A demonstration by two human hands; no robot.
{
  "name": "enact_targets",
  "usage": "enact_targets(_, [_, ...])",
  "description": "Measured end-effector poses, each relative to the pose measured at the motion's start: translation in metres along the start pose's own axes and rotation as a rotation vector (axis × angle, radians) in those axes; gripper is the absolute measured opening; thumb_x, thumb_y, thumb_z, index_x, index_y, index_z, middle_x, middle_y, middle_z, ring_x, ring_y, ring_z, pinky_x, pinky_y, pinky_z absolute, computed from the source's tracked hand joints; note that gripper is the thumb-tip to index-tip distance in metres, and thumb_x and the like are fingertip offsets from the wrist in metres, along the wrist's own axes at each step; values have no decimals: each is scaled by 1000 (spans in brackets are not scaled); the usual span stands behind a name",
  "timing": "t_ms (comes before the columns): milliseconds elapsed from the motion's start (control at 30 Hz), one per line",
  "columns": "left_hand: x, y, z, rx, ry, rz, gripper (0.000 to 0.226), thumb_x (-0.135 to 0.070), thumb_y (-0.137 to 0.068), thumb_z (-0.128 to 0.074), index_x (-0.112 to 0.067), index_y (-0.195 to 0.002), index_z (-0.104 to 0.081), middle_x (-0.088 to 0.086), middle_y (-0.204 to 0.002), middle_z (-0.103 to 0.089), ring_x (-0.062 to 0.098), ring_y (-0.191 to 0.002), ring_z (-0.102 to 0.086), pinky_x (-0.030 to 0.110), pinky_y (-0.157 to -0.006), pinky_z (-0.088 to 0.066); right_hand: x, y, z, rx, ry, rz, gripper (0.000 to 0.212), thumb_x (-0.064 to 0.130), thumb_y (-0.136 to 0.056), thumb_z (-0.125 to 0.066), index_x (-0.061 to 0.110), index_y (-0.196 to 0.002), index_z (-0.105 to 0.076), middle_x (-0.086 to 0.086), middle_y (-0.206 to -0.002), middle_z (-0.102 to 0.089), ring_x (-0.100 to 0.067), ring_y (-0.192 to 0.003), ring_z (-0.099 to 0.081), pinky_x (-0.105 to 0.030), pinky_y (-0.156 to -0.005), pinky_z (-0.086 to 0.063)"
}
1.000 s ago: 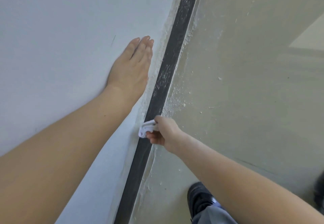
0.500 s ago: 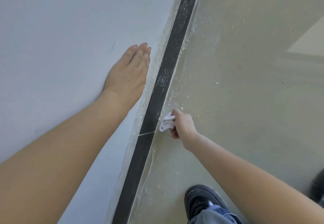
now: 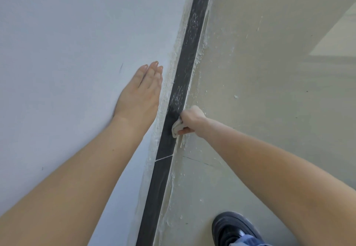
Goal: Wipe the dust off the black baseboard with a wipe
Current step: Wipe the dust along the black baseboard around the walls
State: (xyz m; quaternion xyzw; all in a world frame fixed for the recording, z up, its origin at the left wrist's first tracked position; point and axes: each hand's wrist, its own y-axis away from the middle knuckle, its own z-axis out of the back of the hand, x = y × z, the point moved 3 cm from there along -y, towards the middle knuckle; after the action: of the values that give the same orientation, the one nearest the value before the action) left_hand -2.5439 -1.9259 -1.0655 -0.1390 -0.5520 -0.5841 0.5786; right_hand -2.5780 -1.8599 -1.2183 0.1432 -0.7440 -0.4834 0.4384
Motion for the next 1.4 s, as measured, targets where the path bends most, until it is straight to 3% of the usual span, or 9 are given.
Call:
enact_targets(167, [2, 3, 3, -63, -1, -21, 58, -28, -102, -15, 7, -145, 3, 20, -156, 2, 35, -143, 5, 45, -115, 3, 43, -7, 48, -231, -235, 175, 20, 11, -91, -51, -1, -107, -54, -6, -76, -56, -19, -69, -65, -37, -80, -58])
enact_targets(267, [2, 4, 2, -70, 12, -15, 58, -27, -102, -15, 8, -145, 2, 21, -156, 2, 36, -143, 5, 45, -115, 3, 46, 7, 66, -392, -368, 247, 23, 24, -93, -44, 6, -86, -56, -8, -65, -60, -19, -49, -53, -32, -51, -49])
enact_targets(367, [1, 4, 0, -88, 4, -12, 59, -27, -102, -15, 9, -145, 3, 22, -155, 3, 36, -143, 5, 46, -114, 3, 10, 24, 40, -122, -188, 141, 21, 18, -90, -44, 3, -81, -54, -8, -55, -60, -19, -42, -49, -25, -42, -45])
enact_targets(500, [0, 5, 0, -119, 22, -6, 59, -28, -102, -17, 8, -145, 0, 22, -155, 1, 36, -143, 3, 46, -115, 2, -29, 42, -6, 306, -20, -44, 17, 1, -88, -45, 3, -76, -57, -10, -62, -66, -20, -52, -57, -31, -56, -55])
enact_targets(667, [0, 5, 1, -144, 47, 5, 59, -29, -102, -17, 7, -146, -2, 21, -156, -1, 36, -143, 3, 45, -115, 2, 26, 11, 14, 176, -162, 19, 30, -6, -86, -26, 11, -76, -49, -19, -81, -52, -13, -50, -36, -19, -44, -28])
enact_targets(800, [0, 4, 0, -167, 65, 13, 59, -31, -101, -13, 6, -146, -4, 20, -156, -4, 35, -143, 0, 44, -115, 0, 77, 10, 50, -53, -228, 173, 28, -9, -89, -34, 7, -69, -45, -11, -77, -49, -16, -60, -43, -24, -59, -39])
enact_targets(933, [1, 5, 2, -167, 71, 13, 57, -28, -102, -15, 6, -146, -5, 20, -156, -4, 35, -143, 0, 44, -115, 0, 64, 10, 68, -276, -425, 145, 19, 16, -94, -37, 5, -90, -52, -8, -57, -48, -18, -43, -41, -27, -46, -36])
enact_targets(1167, [1, 5, 1, -184, 55, 23, 58, -28, -101, -19, 6, -146, -7, 19, -156, -7, 34, -143, -3, 44, -116, -2, -16, 50, -4, 449, -237, -146, 19, 11, -92, -39, 3, -88, -56, -12, -67, -65, -22, -55, -62, -27, -51, -55])
enact_targets(1400, [1, 5, 2, -129, 58, 9, 59, -28, -101, -15, 6, -146, 1, 21, -156, 2, 36, -143, 5, 45, -115, 4, 63, 25, 31, 155, -538, -18, 25, 4, -96, -31, 2, -100, -56, -11, -67, -57, -11, -39, -46, -15, -34, -40])
